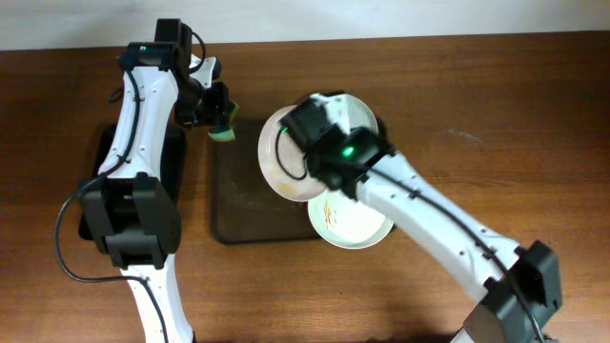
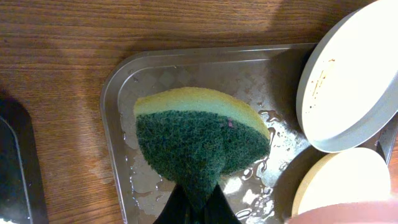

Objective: Clean dirty plates on tray and stack at the side
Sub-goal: 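Carry the pink plate right and set it on the table, then move right gripper back and grasp the white plate rim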

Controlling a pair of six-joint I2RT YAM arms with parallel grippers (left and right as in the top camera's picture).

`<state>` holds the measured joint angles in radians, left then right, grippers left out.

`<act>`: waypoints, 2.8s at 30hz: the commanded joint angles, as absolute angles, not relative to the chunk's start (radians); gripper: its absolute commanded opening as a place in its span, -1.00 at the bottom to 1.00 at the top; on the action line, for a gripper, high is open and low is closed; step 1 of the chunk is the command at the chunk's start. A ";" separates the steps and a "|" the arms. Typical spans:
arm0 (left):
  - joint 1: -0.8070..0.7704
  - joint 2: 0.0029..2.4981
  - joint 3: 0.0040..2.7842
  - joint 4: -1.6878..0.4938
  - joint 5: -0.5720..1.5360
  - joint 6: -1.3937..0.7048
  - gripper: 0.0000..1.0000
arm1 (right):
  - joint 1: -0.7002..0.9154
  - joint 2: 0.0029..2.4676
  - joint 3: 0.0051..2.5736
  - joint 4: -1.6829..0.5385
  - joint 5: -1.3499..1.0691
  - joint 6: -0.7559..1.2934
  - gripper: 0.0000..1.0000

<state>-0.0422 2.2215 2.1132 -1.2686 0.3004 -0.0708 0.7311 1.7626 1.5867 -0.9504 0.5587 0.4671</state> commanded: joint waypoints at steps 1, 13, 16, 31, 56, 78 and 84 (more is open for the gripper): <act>-0.044 2.218 2.131 -1.269 0.310 -0.051 -0.99 | 0.811 1.753 1.598 -0.950 0.892 0.506 -0.92; -0.044 2.218 2.129 -1.269 0.308 -0.051 -0.99 | 0.992 1.755 1.598 -0.930 1.409 0.513 -0.92; -0.044 2.218 2.129 -1.269 0.307 -0.051 -0.99 | 1.016 1.755 1.598 -0.913 1.457 0.514 -0.92; -0.045 2.218 2.129 -1.266 0.307 -0.051 -0.99 | 0.432 1.458 1.598 -1.019 0.464 0.513 -0.92; -0.092 2.218 2.129 -1.223 0.265 -0.051 -0.99 | -0.315 1.870 1.416 -0.958 0.142 0.444 0.40; -0.092 2.218 2.129 -1.225 0.266 -0.052 -0.99 | 0.180 1.704 1.123 -0.854 -0.183 0.326 0.02; -0.092 2.218 2.129 -1.225 0.266 -0.052 -0.99 | 0.225 1.792 1.116 -0.805 -0.146 0.292 -0.05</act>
<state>-0.0952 2.2215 2.1132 -1.2263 0.2684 -0.0708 0.2165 1.7611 1.1263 -0.8101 -0.1692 0.3092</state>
